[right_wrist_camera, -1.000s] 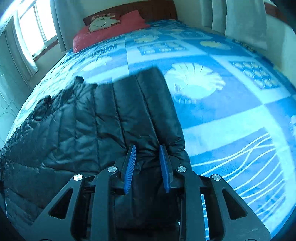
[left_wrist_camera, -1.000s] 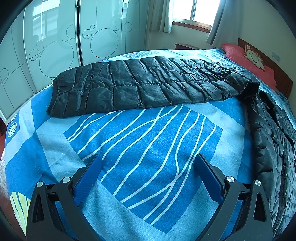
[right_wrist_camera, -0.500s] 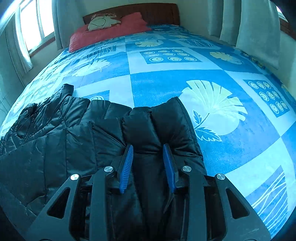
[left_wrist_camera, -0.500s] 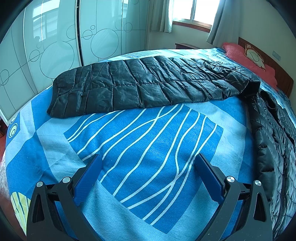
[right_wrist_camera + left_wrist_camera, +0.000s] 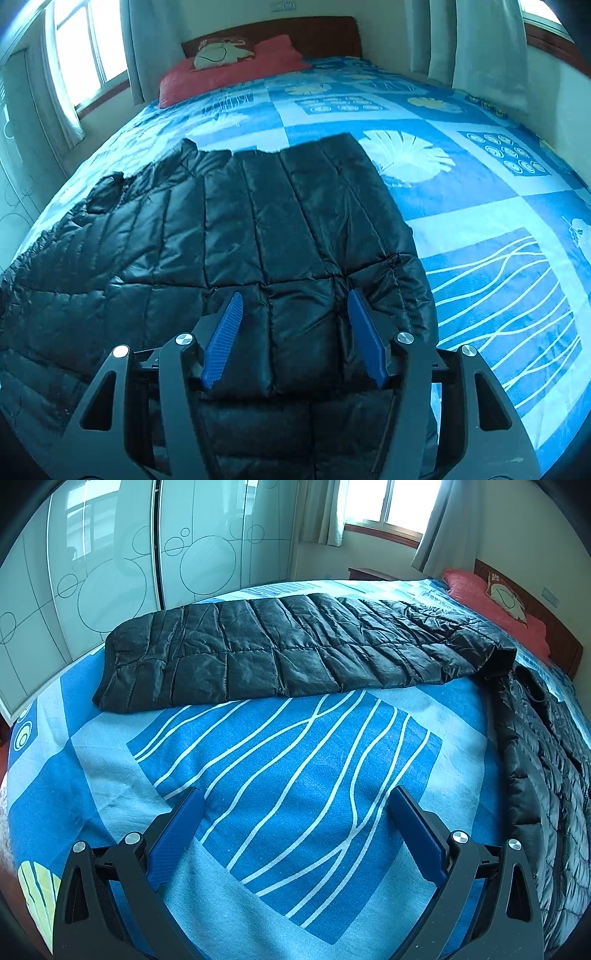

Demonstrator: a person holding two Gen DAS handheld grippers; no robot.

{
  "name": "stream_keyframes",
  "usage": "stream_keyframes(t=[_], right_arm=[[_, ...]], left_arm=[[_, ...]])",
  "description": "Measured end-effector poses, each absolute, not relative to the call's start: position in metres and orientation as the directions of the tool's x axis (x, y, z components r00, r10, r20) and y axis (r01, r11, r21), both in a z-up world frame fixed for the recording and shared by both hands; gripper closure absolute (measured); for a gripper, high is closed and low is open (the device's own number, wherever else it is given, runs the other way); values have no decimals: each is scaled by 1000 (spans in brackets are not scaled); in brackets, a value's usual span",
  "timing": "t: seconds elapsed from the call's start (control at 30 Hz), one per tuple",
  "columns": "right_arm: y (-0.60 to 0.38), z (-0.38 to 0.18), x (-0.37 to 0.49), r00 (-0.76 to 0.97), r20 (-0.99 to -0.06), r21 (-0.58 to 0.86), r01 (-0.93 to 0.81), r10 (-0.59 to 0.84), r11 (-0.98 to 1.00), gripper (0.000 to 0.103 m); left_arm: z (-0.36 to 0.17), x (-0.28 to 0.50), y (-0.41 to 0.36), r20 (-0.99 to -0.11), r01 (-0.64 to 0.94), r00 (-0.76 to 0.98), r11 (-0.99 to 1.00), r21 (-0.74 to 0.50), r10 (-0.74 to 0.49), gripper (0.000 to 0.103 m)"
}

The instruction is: Fold large clothes

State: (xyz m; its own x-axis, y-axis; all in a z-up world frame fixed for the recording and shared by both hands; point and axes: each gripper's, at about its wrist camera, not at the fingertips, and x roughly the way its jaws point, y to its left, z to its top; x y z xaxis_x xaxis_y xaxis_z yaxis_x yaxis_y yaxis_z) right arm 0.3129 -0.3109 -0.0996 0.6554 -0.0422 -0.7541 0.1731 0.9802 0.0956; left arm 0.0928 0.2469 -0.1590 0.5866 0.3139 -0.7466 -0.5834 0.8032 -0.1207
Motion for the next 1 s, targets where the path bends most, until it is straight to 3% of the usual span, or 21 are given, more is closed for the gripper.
stream_keyframes(t=[0.2,0.6,1.0], right_arm=[[-311,-106,309,671,-740,105,170,-38,980,42],[-313,-105,304,698,-716,136,152,-9,979,38],[-311,-105,303,698,-715,120,147,-17,982,36]], left_arm=[[-155,88,249,-744,-579,601,801,-153,293,5],[-142,52,296,-645,-497,761,699,-514,67,5],[-144,48,389,-544,-587,803,479,-652,244,5]])
